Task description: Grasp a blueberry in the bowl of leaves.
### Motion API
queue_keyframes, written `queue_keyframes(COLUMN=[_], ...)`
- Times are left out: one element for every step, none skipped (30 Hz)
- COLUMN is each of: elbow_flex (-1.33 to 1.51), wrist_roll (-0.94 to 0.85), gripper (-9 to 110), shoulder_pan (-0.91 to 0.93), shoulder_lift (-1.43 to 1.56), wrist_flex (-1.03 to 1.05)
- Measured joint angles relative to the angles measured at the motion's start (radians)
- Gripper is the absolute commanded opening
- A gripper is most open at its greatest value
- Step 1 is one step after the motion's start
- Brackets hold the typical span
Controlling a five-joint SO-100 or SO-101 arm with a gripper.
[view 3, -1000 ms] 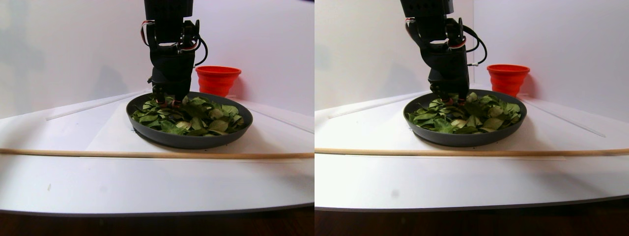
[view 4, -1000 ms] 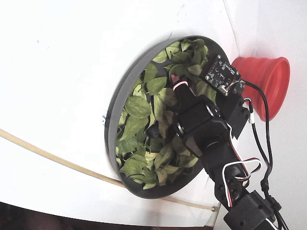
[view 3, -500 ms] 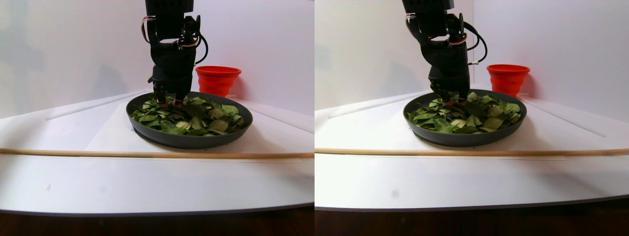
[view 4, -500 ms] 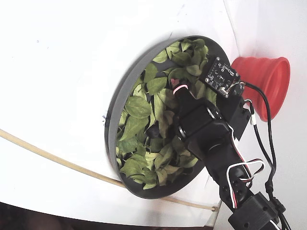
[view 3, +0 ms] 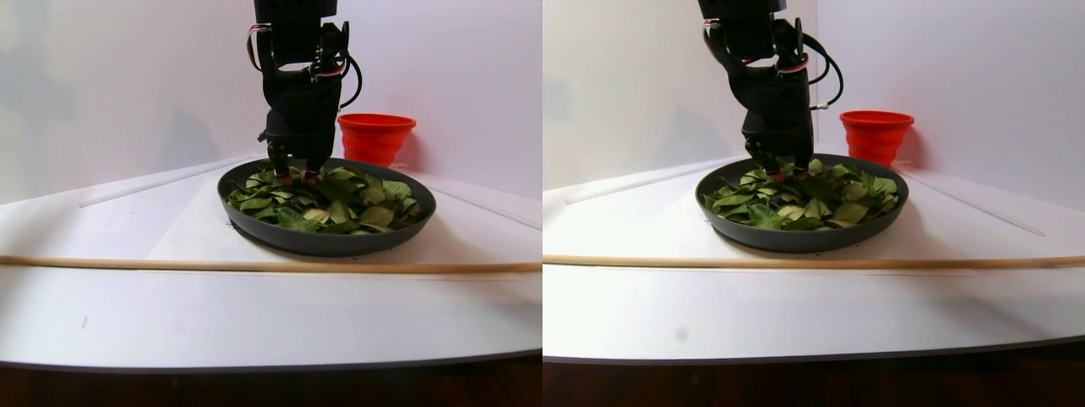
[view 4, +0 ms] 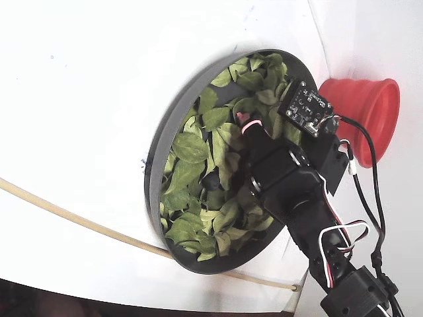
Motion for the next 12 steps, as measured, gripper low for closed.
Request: queue_keyframes(elbow_flex=[0.000, 0.000, 0.000, 0.000, 0.000, 0.000, 0.000, 0.000, 0.000, 0.000, 0.000, 0.000], wrist_roll=[0.000, 0.000, 0.000, 0.000, 0.000, 0.000, 0.000, -0.005, -0.008, -0.012, -0.015, -0.017], gripper=[10, 10, 10, 10, 10, 10, 10, 10, 10, 10, 10, 10], shoulder_pan=[0.000, 0.005, 0.006, 0.008, 0.008, 0.008, 0.008, 0.008, 0.008, 0.009, 0.011, 0.011], shoulder_lift=[0.006, 0.014, 0.020, 0.026, 0.029, 0.035, 0.040, 0.044, 0.049, 0.052, 0.055, 0.057], wrist_flex=[0.000, 0.002, 0.008, 0.012, 0.012, 0.015, 0.018, 0.018, 0.018, 0.018, 0.018, 0.018])
